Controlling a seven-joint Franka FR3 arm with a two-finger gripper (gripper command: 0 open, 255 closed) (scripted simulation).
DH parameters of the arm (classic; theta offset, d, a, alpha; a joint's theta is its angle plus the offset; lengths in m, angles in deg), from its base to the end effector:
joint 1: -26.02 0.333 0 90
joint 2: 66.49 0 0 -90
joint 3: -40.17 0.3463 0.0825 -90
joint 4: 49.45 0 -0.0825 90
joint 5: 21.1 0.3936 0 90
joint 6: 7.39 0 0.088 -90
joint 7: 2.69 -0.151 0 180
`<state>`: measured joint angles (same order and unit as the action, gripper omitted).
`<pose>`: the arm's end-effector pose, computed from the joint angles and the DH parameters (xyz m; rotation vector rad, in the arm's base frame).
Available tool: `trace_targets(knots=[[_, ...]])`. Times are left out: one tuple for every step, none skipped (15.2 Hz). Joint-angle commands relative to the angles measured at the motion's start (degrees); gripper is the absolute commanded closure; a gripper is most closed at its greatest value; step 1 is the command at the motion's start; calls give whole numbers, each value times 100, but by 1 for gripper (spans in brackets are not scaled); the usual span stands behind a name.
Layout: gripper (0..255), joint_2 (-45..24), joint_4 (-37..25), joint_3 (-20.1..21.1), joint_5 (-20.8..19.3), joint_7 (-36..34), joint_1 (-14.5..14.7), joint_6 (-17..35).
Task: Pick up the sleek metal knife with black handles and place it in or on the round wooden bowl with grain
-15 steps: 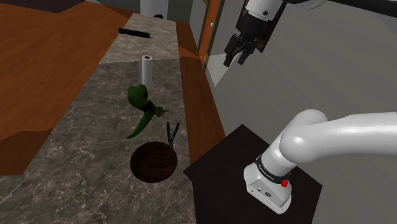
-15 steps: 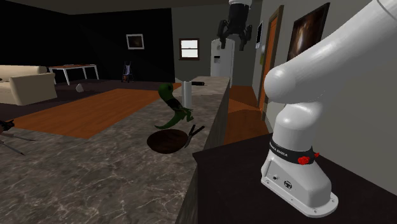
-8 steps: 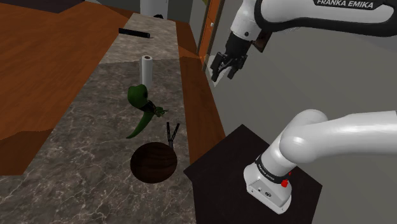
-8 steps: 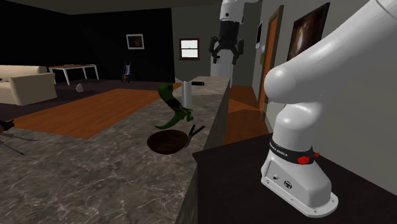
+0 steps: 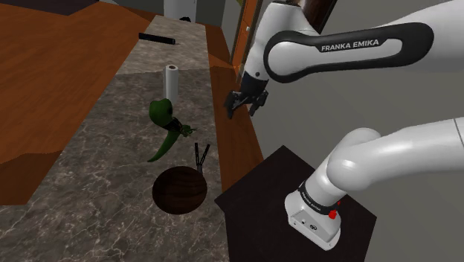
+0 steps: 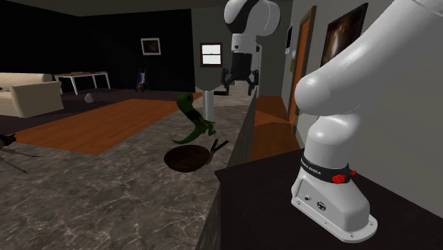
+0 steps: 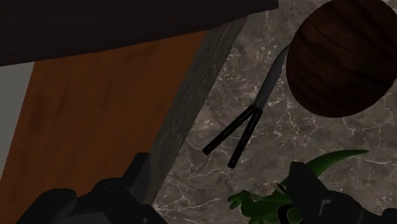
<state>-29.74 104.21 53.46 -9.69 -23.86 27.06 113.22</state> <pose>0.3338 0.0969 0.4042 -3.0642 0.3965 -0.0700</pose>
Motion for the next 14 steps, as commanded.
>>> trace_targets(knots=[[0, -329, 107, 238, 95, -330, 3, 448], [0, -510, 148, 350, 128, -483, -5, 668], [0, -703, 179, 464, 153, -638, -19, 890], [0, -909, 201, 577, 168, -799, -37, 1113], [0, -1127, 212, 691, 170, -966, -61, 1338], [0, -1355, 213, 808, 159, -1139, -94, 1562], [0, -1595, 204, 924, 129, -1323, -134, 1786], [0, -1845, 185, 1040, 77, -1519, -181, 2008], [0, -2103, 157, 1158, 0, -1729, -240, 2228], [0, -2372, 119, 1273, -110, -1959, -307, 2444], [0, -2649, 72, 1383, -259, -2214, -380, 2654], [0, -2936, 15, 1483, -455, -2499, -456, 2857], [0, -3231, -52, 1570, -704, -2819, -534, 3051], [0, -3534, -130, 1625, -1010, -3178, -596, 3230]])
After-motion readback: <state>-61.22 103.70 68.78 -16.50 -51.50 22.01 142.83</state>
